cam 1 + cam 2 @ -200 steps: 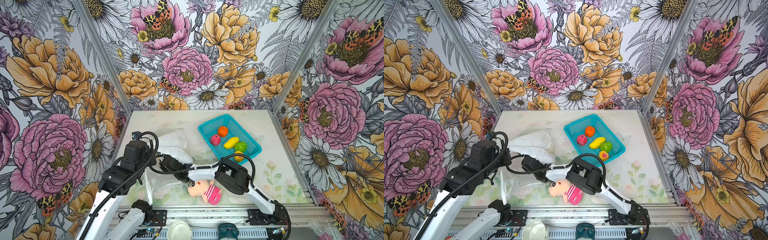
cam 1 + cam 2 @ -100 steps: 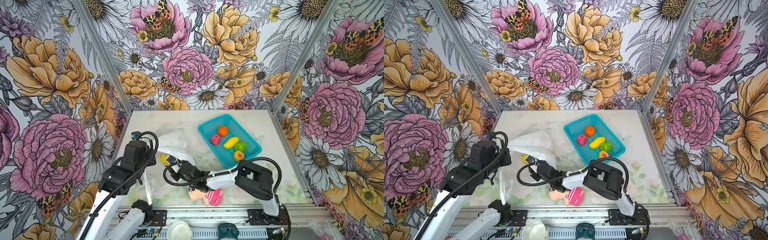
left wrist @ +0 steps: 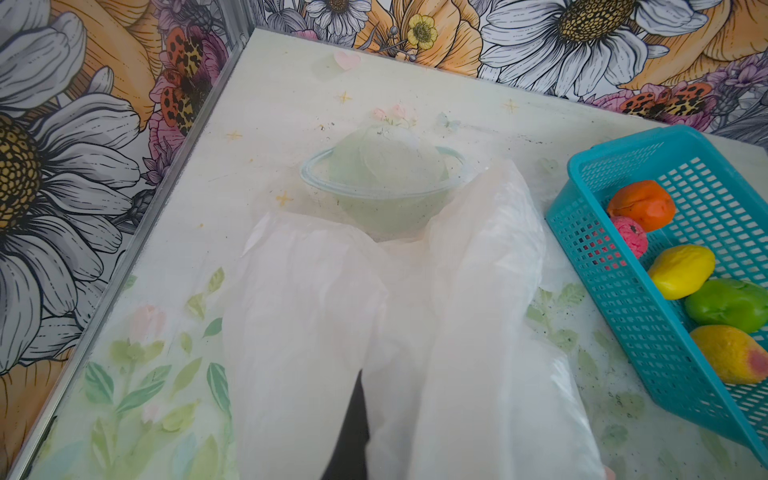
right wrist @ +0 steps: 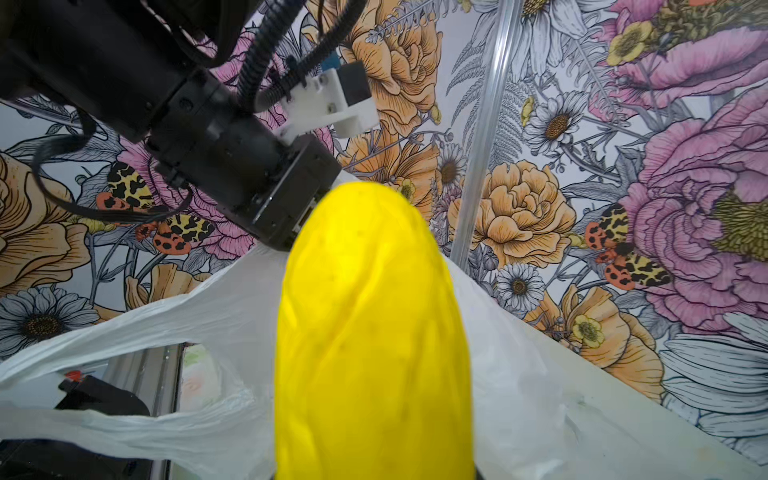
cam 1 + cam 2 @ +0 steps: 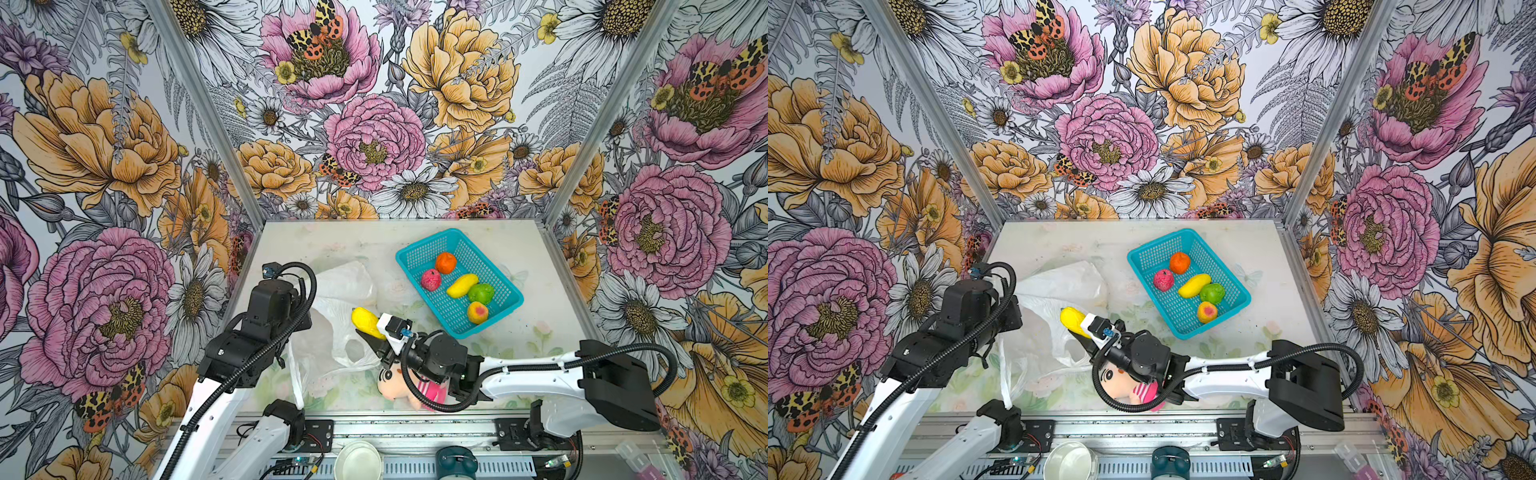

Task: Untie the knot of the plastic bag and take out the fruit
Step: 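Lift the long yellow fruit out of the bag and carry it over the basket, then lower the long yellow fruit into the teal basket and open the right gripper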

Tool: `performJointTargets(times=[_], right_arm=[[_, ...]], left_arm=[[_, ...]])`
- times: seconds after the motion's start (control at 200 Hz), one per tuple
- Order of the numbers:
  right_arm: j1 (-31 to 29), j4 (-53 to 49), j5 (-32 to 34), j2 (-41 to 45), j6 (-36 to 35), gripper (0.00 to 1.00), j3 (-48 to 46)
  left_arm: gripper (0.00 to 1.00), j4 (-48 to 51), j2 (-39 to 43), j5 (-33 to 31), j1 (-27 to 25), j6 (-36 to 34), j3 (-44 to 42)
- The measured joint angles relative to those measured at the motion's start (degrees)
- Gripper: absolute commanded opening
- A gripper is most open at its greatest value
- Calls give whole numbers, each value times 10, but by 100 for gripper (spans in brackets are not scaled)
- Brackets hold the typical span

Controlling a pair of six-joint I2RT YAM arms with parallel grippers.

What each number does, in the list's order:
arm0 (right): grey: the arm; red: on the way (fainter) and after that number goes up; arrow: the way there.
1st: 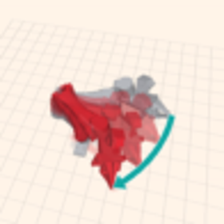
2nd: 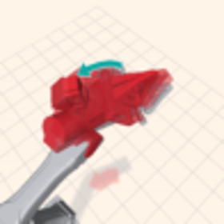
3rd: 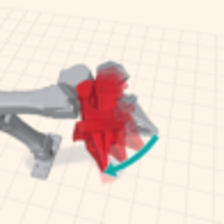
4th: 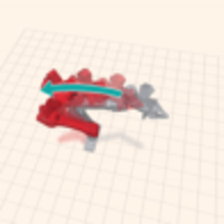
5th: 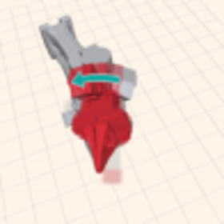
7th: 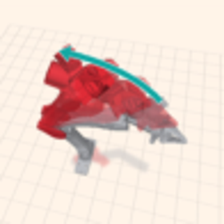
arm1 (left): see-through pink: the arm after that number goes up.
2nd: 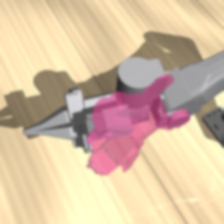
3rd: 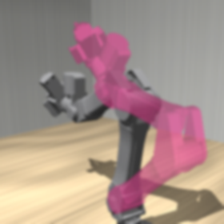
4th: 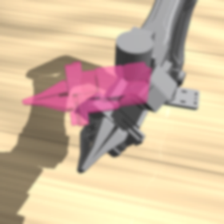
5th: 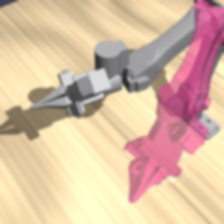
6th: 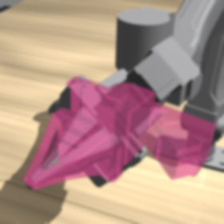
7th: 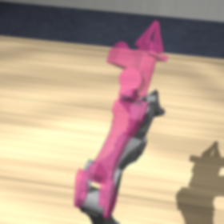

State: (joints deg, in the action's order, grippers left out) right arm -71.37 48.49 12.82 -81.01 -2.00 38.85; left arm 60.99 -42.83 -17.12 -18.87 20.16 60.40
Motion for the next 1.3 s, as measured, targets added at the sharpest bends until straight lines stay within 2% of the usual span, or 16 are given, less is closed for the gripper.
performJointTargets(times=[0.21, 0.41, 0.565, 0.695, 0.79, 0.95, 1.056, 1.121, 1.211, 1.301], right_arm=[[83, -44, 63, 79, 40, 31, -12], [216, -148, 121, 84, 137, 28, -7], [343, -258, 123, 21, 238, 30, 40], [429, -329, 85, -61, 309, 30, 85], [459, -369, 54, -130, 342, 28, 123], [461, -404, 10, -210, 374, 29, 162], [461, -413, -9, -225, 389, 41, 165], [461, -415, -13, -225, 398, 55, 165], [461, -412, -16, -225, 401, 70, 165], [461, -405, -17, -224, 409, 77, 164]], left_arm=[[0, 0, 1, 0, 0, 0, 0], [0, 0, 4, -2, 0, 0, -1], [0, 0, 4, -4, 0, 0, -1], [0, 0, 5, -4, 0, 0, -1], [0, 0, 5, -5, 0, 0, -2], [0, 0, 5, -5, 0, 0, -2], [0, 0, 5, -5, 0, 0, -2], [0, 0, 5, -5, 0, 0, -2], [0, 0, 5, -4, 0, 0, -2], [0, 0, 5, -5, 0, 0, -2]])
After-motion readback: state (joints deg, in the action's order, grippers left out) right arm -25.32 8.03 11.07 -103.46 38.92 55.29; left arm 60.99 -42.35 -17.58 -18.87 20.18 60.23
